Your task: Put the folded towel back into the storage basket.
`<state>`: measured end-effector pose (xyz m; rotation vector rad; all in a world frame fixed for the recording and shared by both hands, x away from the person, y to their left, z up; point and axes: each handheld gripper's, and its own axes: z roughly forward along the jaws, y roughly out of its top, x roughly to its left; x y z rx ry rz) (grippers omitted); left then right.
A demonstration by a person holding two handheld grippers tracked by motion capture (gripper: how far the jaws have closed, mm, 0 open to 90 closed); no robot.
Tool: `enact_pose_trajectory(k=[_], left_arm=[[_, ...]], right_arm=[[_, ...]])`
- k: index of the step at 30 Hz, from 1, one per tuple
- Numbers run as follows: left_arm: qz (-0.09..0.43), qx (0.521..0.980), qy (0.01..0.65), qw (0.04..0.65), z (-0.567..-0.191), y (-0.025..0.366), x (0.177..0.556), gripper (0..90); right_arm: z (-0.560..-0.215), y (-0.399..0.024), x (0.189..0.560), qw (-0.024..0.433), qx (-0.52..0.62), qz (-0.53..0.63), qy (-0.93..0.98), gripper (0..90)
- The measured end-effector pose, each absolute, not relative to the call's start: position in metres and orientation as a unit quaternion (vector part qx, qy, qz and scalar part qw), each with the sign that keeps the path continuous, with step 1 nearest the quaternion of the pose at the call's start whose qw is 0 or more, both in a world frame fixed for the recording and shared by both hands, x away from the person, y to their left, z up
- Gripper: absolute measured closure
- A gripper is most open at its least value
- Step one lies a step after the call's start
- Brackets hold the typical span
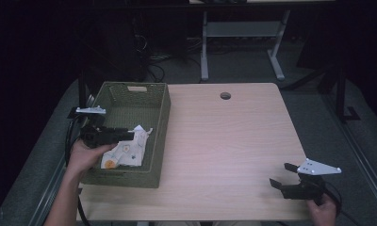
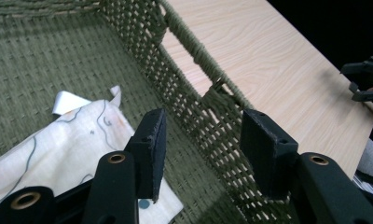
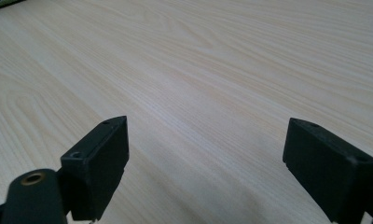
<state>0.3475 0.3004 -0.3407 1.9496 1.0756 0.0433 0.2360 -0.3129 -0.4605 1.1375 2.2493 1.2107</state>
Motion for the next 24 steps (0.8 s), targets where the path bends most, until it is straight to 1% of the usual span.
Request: enact_pose_trajectory(k=[12,24], left_arm=[[0.02,0.788,0.414,0.455,-0.331,0.287,0.34,47.9],[0.019,0.788,0.404,0.463,-0.326,0.277,0.332,47.5]], right_arm=[[-0.46,-0.314,0.236,0.176,0.399,0.428,0.792,13.7],[-0.46,-0.316,0.235,0.172,0.403,0.429,0.79,13.7]])
